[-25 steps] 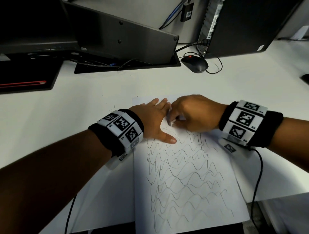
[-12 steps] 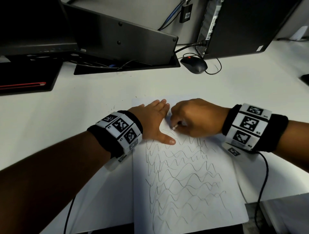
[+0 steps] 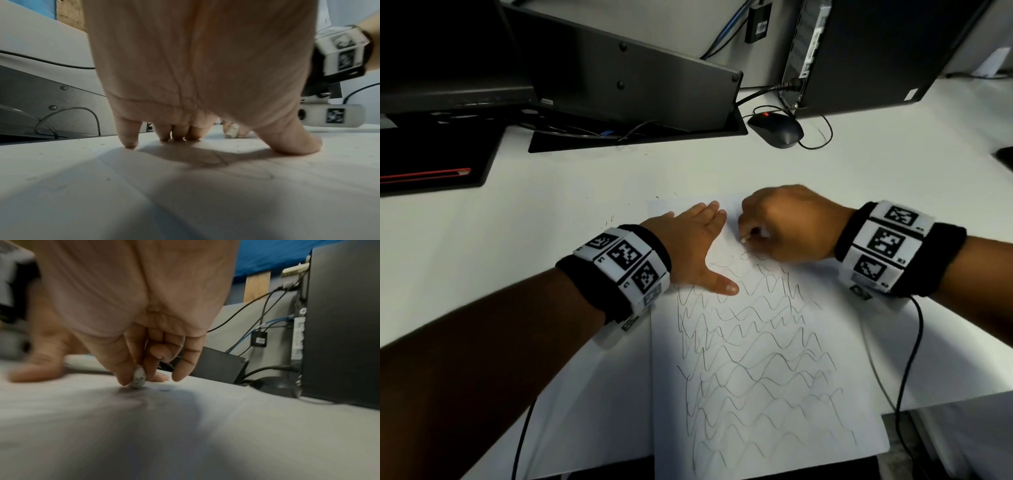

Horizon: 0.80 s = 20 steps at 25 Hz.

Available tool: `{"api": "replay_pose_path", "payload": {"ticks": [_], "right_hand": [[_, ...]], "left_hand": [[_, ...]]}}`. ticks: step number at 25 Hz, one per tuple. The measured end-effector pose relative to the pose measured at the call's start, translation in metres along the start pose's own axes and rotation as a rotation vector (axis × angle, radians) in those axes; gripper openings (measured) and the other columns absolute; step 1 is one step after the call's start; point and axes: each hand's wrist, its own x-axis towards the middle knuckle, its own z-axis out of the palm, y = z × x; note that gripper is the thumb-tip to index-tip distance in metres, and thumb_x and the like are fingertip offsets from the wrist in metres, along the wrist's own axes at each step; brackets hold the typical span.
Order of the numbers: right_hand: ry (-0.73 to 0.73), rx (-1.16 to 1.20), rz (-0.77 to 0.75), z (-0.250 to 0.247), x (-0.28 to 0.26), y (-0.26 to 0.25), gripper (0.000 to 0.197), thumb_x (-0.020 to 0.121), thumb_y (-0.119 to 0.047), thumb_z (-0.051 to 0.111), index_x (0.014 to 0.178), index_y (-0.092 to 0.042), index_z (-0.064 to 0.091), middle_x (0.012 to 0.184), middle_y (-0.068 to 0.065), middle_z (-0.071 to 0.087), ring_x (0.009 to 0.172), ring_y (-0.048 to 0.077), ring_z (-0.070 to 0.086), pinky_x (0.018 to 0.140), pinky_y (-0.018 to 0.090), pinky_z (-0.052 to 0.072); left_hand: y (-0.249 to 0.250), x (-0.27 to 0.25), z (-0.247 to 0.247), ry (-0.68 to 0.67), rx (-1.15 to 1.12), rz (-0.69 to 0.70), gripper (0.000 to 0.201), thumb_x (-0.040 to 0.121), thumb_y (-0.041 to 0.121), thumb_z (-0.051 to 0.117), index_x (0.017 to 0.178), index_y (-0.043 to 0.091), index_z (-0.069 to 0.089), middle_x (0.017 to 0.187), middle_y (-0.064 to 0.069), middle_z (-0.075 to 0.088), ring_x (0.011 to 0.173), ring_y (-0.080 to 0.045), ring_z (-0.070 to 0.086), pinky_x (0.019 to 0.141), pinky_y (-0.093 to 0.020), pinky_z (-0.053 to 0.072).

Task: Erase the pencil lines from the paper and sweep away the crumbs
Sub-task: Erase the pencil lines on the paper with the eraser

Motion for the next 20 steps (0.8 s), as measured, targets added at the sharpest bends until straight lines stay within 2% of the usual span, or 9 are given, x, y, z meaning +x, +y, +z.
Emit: {"api": "replay_pose_path", "payload": {"ticks": [2,3,6,8,10,11,14,18,20], "right_hand": [[-0.059,0.010,-0.073,0.005,-0.002,-0.008,0.018,0.086,-0.026,0.056,0.097,-0.026,0.070,0.095,-0.010,0.062,0.091,0.012,0.058,0.071,0.023,0.037],[-0.068,0.014,-0.063,0.005,-0.002,-0.007,0.018,0.086,-0.026,0.056,0.097,-0.027,0.070,0.095,-0.011,0.062,0.090,0.012,0.058,0.071,0.023,0.037],[0.023,0.012,0.083,0.000,-0.002,0.002,0.019,0.084,-0.024,0.054,0.094,-0.025,0.070,0.095,-0.007,0.062,0.088,0.019,0.061,0.070,0.026,0.041],[-0.003,-0.003,0.028,0.003,-0.002,-0.003,0.018,0.085,-0.022,0.054,0.093,-0.022,0.070,0.094,-0.006,0.062,0.084,0.019,0.060,0.068,0.028,0.043],[-0.093,0.042,-0.044,0.002,-0.005,-0.010,0.017,0.087,-0.020,0.056,0.095,-0.021,0.071,0.095,-0.007,0.064,0.084,0.015,0.059,0.072,0.028,0.046],[-0.098,0.073,-0.032,0.000,-0.004,-0.006,0.017,0.087,-0.018,0.057,0.096,-0.021,0.072,0.096,-0.006,0.064,0.086,0.015,0.059,0.075,0.028,0.047],[-0.002,0.178,0.131,-0.002,0.002,0.021,0.018,0.087,-0.013,0.060,0.098,-0.019,0.074,0.098,0.001,0.065,0.090,0.020,0.059,0.081,0.032,0.047],[0.073,0.260,0.182,0.011,-0.001,0.032,0.013,0.085,-0.016,0.068,0.095,-0.018,0.075,0.093,-0.004,0.066,0.084,0.016,0.061,0.079,0.031,0.049],[0.072,0.275,0.207,0.008,-0.001,0.032,0.011,0.084,-0.018,0.069,0.094,-0.018,0.075,0.090,-0.003,0.067,0.081,0.015,0.060,0.076,0.030,0.048]], "left_hand": [[-0.001,0.000,0.000,0.000,-0.013,0.000,0.120,0.076,0.082,0.050,0.158,0.018,-0.009,0.165,0.001,-0.016,0.152,-0.012,-0.010,0.124,-0.045,0.008],[-0.001,0.000,0.000,-0.003,-0.010,-0.001,0.120,0.075,0.082,0.050,0.158,0.018,-0.009,0.165,0.002,-0.016,0.152,-0.012,-0.010,0.124,-0.045,0.008],[0.001,0.000,0.000,-0.010,0.017,-0.003,0.120,0.076,0.083,0.049,0.158,0.017,-0.009,0.165,0.002,-0.016,0.152,-0.012,-0.010,0.124,-0.045,0.008],[0.001,-0.001,-0.001,-0.009,0.005,-0.010,0.120,0.076,0.082,0.050,0.158,0.018,-0.010,0.165,0.002,-0.016,0.152,-0.012,-0.010,0.124,-0.044,0.008],[0.001,-0.001,-0.002,-0.009,-0.011,-0.011,0.120,0.076,0.082,0.051,0.158,0.019,-0.010,0.165,0.003,-0.016,0.152,-0.011,-0.010,0.124,-0.044,0.008],[0.001,-0.001,-0.002,-0.010,-0.010,-0.010,0.120,0.076,0.081,0.052,0.158,0.018,-0.009,0.165,0.002,-0.016,0.152,-0.012,-0.010,0.124,-0.045,0.008],[0.004,-0.004,-0.006,-0.027,-0.007,-0.015,0.120,0.076,0.079,0.054,0.158,0.016,-0.006,0.166,0.001,-0.014,0.152,-0.014,-0.007,0.123,-0.046,0.014],[0.013,0.006,-0.019,-0.011,0.057,-0.027,0.115,0.074,0.081,0.056,0.156,0.013,0.013,0.167,0.000,-0.007,0.153,-0.017,0.009,0.116,-0.047,0.031],[0.020,0.013,-0.020,-0.017,0.070,-0.018,0.116,0.075,0.082,0.054,0.157,0.015,0.007,0.166,-0.001,-0.009,0.153,-0.017,0.005,0.117,-0.049,0.030]]}}
